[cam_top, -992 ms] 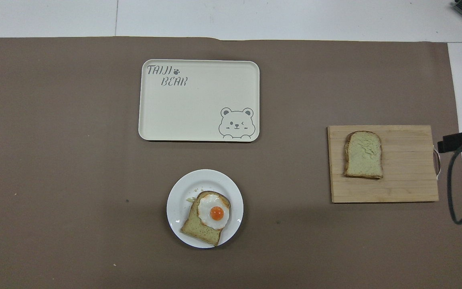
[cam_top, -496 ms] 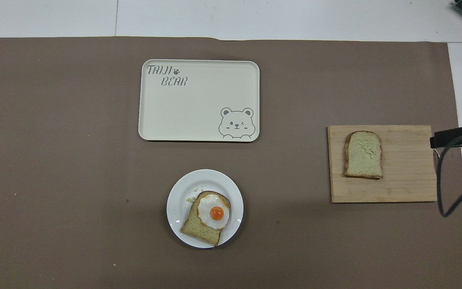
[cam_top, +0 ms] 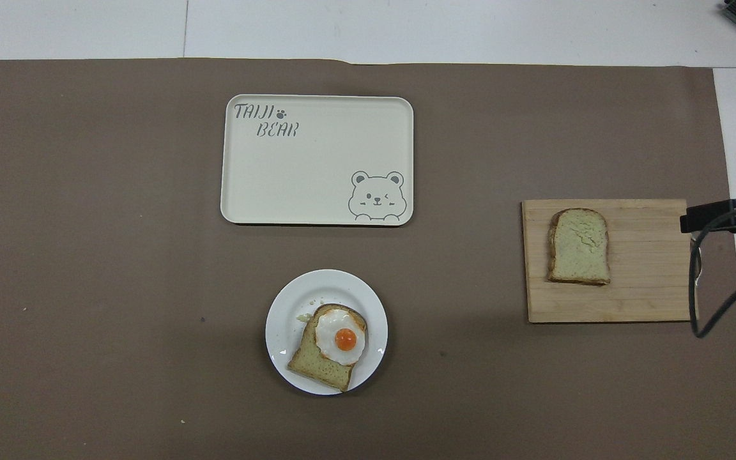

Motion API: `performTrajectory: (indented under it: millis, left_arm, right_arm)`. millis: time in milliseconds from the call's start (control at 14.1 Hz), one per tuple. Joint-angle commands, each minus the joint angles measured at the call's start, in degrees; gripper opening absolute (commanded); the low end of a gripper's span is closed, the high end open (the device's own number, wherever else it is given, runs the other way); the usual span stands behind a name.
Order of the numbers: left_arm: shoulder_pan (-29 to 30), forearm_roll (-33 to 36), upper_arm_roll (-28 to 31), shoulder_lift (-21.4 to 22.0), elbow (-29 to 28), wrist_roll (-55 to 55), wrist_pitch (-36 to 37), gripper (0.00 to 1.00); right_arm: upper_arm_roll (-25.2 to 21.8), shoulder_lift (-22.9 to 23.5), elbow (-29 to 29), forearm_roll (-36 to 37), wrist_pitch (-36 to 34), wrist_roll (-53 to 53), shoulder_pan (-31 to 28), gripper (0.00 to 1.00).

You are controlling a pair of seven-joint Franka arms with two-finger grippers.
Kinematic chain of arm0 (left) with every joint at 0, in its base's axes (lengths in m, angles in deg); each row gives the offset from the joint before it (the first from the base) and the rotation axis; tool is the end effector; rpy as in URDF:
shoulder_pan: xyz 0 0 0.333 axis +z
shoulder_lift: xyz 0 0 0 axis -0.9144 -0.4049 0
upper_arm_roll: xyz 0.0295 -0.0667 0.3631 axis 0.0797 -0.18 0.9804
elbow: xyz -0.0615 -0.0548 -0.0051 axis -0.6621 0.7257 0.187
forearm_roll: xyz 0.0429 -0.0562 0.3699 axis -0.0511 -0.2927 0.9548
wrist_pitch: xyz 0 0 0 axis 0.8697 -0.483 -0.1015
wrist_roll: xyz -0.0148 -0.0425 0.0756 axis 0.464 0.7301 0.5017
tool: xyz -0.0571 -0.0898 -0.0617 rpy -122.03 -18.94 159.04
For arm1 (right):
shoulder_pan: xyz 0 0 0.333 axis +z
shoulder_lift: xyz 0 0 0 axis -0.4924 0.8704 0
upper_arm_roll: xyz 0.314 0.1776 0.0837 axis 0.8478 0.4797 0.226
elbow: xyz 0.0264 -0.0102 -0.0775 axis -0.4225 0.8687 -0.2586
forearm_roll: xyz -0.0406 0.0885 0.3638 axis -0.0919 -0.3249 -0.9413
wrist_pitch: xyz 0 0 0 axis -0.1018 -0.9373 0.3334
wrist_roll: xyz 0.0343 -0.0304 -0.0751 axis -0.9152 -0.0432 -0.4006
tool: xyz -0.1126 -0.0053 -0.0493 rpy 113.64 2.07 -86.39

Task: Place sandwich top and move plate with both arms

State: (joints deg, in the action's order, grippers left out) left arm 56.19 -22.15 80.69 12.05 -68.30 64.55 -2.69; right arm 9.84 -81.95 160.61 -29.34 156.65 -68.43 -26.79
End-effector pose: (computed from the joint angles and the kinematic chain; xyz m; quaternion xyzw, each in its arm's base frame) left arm 0.5094 -0.0164 0.7425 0.9942 -0.1034 0.0116 0.0267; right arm 0.5134 -0.0314 0.6593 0.9996 -0.0062 0.0247 0.0110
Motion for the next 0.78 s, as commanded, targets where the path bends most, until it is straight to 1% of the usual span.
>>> performTrajectory:
  millis: [0, 142, 283, 425, 567, 709]
  left_arm:
    - [-0.4, 0.4, -0.8, 1.4, -1.6, 0.8, 0.4, 1.0]
    - [-0.4, 0.4, -0.8, 1.4, -1.6, 0.8, 1.3, 1.0]
    - [-0.2, 0.4, -0.8, 1.4, -1.6, 0.7, 1.5, 1.0]
    - [0.3, 0.4, -0.8, 1.4, -1.6, 0.3, 1.5, 1.0]
    - [0.4, 0.4, -0.7, 1.4, -1.6, 0.2, 1.5, 1.0]
    - [0.4, 0.4, -0.7, 1.4, -1.6, 0.2, 1.5, 1.0]
  right_arm:
    - [0.2, 0.2, 3.5, -1.0, 5.9, 0.5, -0.6, 1.0]
    - [0.2, 2.7, 5.9, -1.6, 11.0, -0.3, -1.2, 1.0]
    - [0.1, 6.0, 7.2, -4.5, 13.9, -0.4, -2.9, 1.0]
    - [0.1, 9.7, 7.2, -5.1, 16.4, -3.4, -4.3, 1.0]
    - [0.1, 12.6, 7.2, -5.1, 19.4, -9.2, -5.5, 1.0]
    - [0.2, 14.6, 7.3, -5.1, 22.7, -10.1, -6.1, 1.0]
